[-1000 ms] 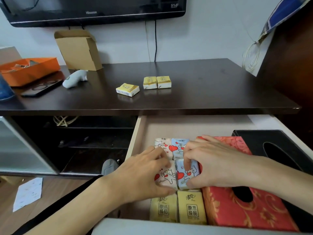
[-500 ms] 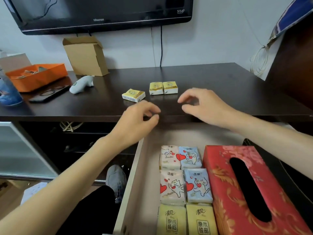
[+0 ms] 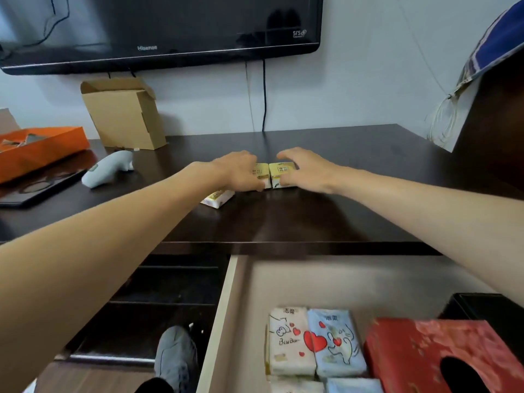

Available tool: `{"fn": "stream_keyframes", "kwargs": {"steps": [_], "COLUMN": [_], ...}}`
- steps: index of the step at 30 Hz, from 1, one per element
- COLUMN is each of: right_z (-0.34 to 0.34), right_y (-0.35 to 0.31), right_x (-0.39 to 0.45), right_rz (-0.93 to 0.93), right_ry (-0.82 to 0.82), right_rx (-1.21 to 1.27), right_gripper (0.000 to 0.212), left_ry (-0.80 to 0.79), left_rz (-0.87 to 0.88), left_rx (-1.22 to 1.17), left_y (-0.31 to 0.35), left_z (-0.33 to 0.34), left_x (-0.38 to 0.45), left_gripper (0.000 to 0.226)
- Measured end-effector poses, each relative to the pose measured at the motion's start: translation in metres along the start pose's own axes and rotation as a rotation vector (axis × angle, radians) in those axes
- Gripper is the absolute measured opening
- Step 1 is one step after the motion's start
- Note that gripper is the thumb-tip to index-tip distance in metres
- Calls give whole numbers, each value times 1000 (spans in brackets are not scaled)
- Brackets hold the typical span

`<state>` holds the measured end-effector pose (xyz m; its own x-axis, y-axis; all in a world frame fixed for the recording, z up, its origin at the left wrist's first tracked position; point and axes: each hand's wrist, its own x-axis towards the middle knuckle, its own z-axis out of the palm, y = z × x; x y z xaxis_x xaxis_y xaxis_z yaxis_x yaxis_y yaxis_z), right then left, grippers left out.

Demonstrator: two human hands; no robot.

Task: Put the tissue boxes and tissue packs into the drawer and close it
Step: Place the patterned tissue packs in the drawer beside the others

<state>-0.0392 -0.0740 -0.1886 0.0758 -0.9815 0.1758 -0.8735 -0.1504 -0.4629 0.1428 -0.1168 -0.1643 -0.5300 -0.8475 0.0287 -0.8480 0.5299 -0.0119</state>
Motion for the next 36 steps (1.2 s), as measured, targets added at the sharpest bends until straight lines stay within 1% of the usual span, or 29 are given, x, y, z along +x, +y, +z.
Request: {"fn": "stream_keyframes", "kwargs": {"steps": [3, 6, 10, 14, 17, 22, 24, 26, 27, 31, 33, 36], "right_z": [4, 4, 0, -5, -12, -23, -25, -26, -27, -34, -37, -34], "right_y": [12, 21, 22, 17, 13, 6, 4, -2, -5, -17, -26, -40], "right_x": [5, 0, -16, -44, -68, -102, -117, -133, -140, -175, -199, -236], "right_rz": [-35, -66, -74, -72, -58, -25, -32, -38, -39, -62, -45, -38], "right_ry": [-71, -48, -11, 11, -5, -50, -61, -72, -71, -62, -65, -115], "right_rx": [-67, -85, -112, -112, -121, -114, -159, -203, -217, -177, -120, -35], "right_gripper": [68, 65, 60, 58, 57, 51, 51, 52, 53, 51, 49, 48], "left_ry": [-136, -128, -138, -145, -151, -220, -234, -212, -190, -38, 38, 135], "left_rz": [18, 36, 48, 79, 101, 115, 126, 144, 158, 233, 266, 255], "left_rx": [-54, -60, -72, -35, -11, 63, 91, 82, 68, -32, -65, -173], "left_y": [-9, -10, 3, 18, 28, 43, 48, 51, 52, 50, 49, 50], "left_z": [6, 5, -1, -3, -2, 1, 3, 1, 0, 1, 3, 4], "left_x": [7, 4, -6, -26, -45, -74, -85, -99, -107, -141, -160, -189], "left_gripper": [49, 53, 51, 44, 40, 46, 42, 33, 33, 55, 60, 69]}}
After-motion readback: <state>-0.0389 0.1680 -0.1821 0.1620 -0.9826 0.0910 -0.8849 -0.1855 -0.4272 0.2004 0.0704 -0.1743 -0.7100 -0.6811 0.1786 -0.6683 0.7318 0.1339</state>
